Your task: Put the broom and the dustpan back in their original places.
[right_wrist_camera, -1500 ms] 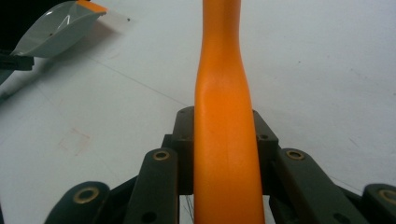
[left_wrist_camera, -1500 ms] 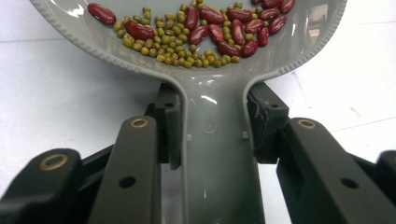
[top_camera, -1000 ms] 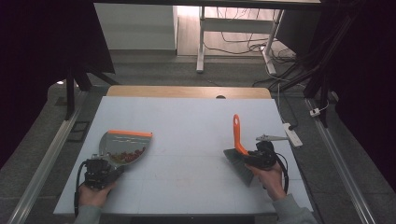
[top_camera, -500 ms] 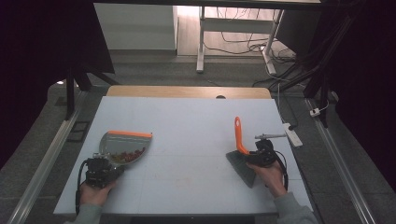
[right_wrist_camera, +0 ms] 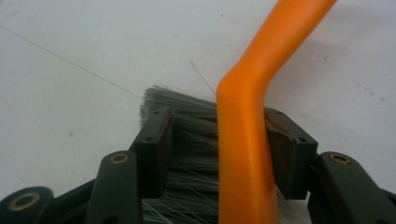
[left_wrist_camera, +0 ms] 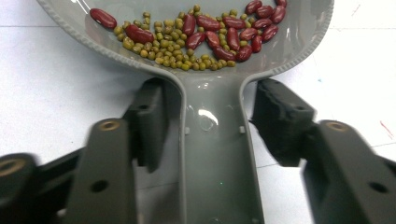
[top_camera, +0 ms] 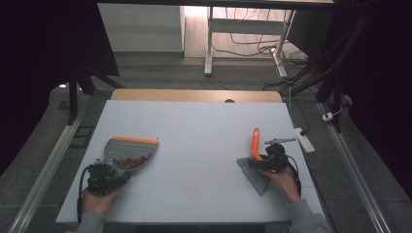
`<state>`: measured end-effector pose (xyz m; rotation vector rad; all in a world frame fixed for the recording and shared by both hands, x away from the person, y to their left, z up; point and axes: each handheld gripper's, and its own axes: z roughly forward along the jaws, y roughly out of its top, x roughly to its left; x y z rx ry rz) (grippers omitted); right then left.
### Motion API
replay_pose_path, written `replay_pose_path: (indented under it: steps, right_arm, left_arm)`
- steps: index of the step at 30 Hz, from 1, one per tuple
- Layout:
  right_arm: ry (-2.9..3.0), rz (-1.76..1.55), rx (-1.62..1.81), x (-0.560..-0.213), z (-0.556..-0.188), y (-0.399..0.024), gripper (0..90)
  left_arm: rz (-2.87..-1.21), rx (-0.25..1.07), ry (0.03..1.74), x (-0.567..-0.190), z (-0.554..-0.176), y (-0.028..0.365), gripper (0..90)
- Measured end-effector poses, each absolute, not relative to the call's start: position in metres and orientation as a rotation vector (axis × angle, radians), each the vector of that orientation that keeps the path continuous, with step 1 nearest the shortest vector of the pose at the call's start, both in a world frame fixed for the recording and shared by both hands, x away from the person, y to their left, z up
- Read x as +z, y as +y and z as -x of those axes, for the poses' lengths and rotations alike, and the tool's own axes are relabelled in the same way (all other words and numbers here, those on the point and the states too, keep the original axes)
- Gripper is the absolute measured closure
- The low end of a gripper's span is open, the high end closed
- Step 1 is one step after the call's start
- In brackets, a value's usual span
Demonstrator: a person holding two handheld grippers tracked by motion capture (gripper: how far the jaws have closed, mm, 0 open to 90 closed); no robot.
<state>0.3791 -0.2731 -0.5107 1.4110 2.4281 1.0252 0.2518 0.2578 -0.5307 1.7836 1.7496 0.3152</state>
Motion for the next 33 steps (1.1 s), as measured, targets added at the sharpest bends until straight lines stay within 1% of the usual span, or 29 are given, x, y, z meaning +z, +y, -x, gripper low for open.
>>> replay_pose_path:
  steps: [2,3,9,12,18,22,27,33]
  right_arm:
    - [2.412,-1.413,1.003,-0.511,-0.379,-0.273,43.7]
    - [2.396,-1.412,0.986,-0.51,-0.378,-0.272,43.5]
    - [2.336,-1.416,0.994,-0.506,-0.377,-0.277,43.5]
    - [2.318,-1.394,1.009,-0.502,-0.374,-0.277,43.5]
    - [2.327,-1.31,1.077,-0.492,-0.365,-0.275,43.9]
    - [2.354,-1.252,1.084,-0.49,-0.361,-0.274,44.2]
    - [2.379,-1.191,1.105,-0.488,-0.356,-0.273,44.6]
    - [2.399,-1.125,1.121,-0.485,-0.347,-0.268,45.1]
  left_arm:
    - [-1.779,0.321,1.741,-0.529,-0.251,0.259,35.2]
    - [-1.774,0.322,1.734,-0.528,-0.25,0.259,33.6]
    - [-1.784,0.334,1.724,-0.526,-0.247,0.257,25.5]
    - [-1.8,0.363,1.699,-0.522,-0.243,0.257,23.9]
    - [-1.809,0.42,1.635,-0.507,-0.234,0.256,23.8]
    - [-1.847,0.434,1.529,-0.498,-0.23,0.251,25.4]
    - [-1.876,0.4,1.398,-0.493,-0.231,0.246,27.4]
    - [-1.908,0.362,1.282,-0.491,-0.236,0.238,28.1]
